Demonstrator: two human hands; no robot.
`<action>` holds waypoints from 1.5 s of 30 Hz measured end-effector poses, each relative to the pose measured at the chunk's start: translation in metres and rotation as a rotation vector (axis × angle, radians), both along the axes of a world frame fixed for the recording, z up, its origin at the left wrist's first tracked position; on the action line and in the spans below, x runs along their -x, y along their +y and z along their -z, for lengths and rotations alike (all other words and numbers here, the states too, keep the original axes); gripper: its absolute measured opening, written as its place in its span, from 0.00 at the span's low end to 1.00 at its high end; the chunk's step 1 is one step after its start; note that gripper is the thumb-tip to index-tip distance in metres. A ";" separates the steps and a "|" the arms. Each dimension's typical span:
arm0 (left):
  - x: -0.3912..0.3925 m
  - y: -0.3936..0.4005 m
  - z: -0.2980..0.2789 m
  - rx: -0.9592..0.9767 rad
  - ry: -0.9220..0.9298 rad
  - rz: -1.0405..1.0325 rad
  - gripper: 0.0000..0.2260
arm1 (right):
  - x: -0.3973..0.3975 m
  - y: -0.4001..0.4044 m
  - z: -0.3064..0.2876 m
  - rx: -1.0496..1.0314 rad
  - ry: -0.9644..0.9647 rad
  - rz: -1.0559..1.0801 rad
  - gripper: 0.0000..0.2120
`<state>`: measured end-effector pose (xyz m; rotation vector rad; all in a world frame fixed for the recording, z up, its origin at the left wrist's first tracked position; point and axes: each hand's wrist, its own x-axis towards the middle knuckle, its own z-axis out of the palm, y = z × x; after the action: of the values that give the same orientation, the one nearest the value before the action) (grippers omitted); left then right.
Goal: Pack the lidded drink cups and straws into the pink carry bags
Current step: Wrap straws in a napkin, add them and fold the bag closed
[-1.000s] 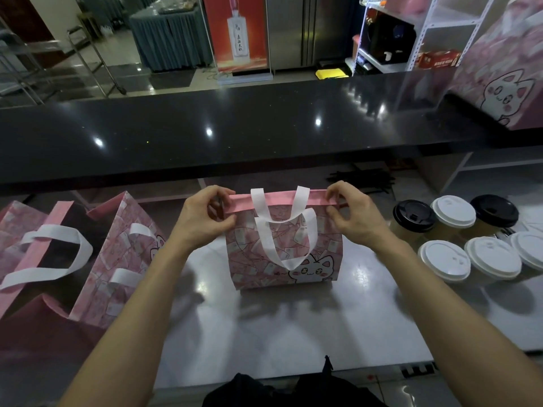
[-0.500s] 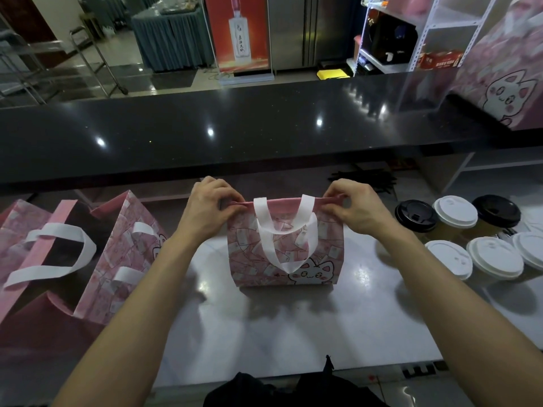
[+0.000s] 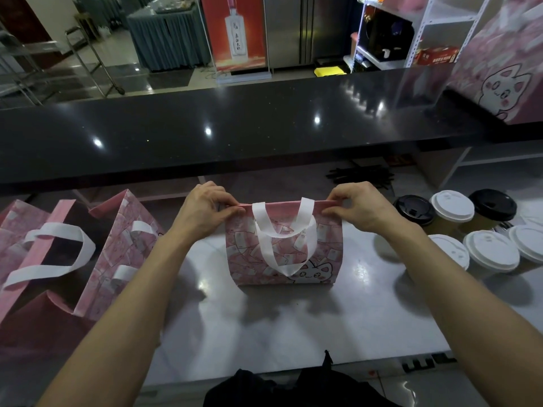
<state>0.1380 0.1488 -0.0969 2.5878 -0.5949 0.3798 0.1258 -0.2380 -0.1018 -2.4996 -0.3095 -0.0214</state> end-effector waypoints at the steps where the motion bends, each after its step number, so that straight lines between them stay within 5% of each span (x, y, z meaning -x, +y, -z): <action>1: 0.000 0.000 -0.001 0.002 0.008 -0.006 0.08 | 0.000 -0.001 0.000 -0.024 -0.003 0.016 0.06; 6: 0.001 -0.001 -0.012 -0.037 0.056 -0.006 0.10 | 0.004 0.001 -0.008 -0.036 -0.009 0.012 0.04; 10: 0.003 0.005 -0.028 -0.027 0.242 0.030 0.13 | 0.007 0.000 -0.031 0.033 0.040 -0.072 0.22; 14: 0.001 -0.009 -0.054 0.042 0.211 0.051 0.17 | 0.008 0.025 -0.056 -0.077 -0.052 -0.037 0.30; 19: 0.002 -0.062 -0.068 -0.209 0.238 0.116 0.29 | 0.005 0.064 -0.067 0.187 0.077 -0.188 0.29; 22: 0.004 -0.082 -0.059 -0.390 0.213 0.099 0.22 | 0.004 0.077 -0.062 0.289 0.069 -0.200 0.21; 25: 0.004 -0.090 -0.051 -0.364 0.190 0.064 0.13 | 0.001 0.083 -0.056 0.313 -0.032 -0.205 0.10; 30: 0.001 -0.086 -0.043 -0.285 0.142 0.083 0.07 | -0.001 0.083 -0.046 0.276 -0.091 -0.265 0.08; 45: 0.000 -0.068 -0.032 -0.194 0.149 0.200 0.10 | -0.001 0.068 -0.039 0.234 -0.095 -0.319 0.10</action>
<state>0.1375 0.0813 -0.0649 2.6754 -0.8648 0.0654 0.1263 -0.1698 -0.0628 -2.6527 -0.7879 0.0276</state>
